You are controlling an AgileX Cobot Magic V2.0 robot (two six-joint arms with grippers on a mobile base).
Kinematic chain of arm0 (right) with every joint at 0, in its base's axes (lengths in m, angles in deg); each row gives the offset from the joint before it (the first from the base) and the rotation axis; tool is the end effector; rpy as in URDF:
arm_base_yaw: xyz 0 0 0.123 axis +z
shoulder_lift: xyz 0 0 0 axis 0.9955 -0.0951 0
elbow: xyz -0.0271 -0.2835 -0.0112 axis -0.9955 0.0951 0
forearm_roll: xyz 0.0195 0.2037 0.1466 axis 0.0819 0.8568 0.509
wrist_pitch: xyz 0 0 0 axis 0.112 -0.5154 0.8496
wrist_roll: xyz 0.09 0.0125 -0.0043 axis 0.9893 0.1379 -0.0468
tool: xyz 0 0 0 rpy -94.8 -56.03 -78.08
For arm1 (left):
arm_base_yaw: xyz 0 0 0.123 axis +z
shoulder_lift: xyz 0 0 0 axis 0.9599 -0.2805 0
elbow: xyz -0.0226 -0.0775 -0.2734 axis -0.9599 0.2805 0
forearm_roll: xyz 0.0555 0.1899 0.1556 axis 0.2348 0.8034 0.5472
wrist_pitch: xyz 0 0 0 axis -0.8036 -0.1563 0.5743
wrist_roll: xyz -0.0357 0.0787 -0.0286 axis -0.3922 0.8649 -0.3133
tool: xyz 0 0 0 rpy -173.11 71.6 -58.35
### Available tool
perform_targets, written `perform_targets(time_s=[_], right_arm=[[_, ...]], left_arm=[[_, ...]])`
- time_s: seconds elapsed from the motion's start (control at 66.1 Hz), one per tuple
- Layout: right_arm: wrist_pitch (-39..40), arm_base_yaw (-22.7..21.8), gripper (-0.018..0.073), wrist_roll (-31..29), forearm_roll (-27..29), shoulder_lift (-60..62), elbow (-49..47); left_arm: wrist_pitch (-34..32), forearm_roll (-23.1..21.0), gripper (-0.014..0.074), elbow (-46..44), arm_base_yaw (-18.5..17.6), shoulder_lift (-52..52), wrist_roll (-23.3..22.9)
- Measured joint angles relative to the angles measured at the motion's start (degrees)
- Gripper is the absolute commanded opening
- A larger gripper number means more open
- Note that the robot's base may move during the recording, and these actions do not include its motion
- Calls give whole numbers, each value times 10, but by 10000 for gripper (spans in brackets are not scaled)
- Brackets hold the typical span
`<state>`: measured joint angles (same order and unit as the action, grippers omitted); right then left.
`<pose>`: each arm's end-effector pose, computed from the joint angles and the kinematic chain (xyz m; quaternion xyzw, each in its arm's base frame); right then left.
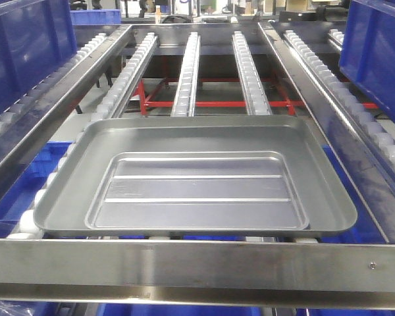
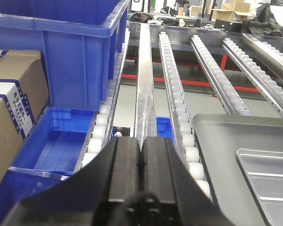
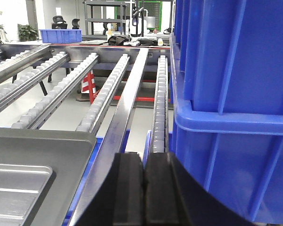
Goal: Grab silver tray and place in blue box
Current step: 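Lower both grippers toward the two short edges of the silver tray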
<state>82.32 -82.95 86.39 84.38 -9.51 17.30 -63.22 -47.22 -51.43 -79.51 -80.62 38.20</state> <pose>0.0565 0.0013 0.2073 0.0042 0.6678 0.0234 0.7440 0.0563 -0.0060 0.2017 0.0042 0.6899 -0.0698 0.7205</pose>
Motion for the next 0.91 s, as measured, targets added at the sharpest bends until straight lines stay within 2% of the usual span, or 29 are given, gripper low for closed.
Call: perform_targets(time_s=[0.711, 0.907], right_arm=[[0, 0, 48, 0, 0, 0, 0], [39, 0, 48, 0, 0, 0, 0]], left_arm=[[0, 0, -95, 0, 0, 0, 0], [0, 0, -95, 0, 0, 0, 0]])
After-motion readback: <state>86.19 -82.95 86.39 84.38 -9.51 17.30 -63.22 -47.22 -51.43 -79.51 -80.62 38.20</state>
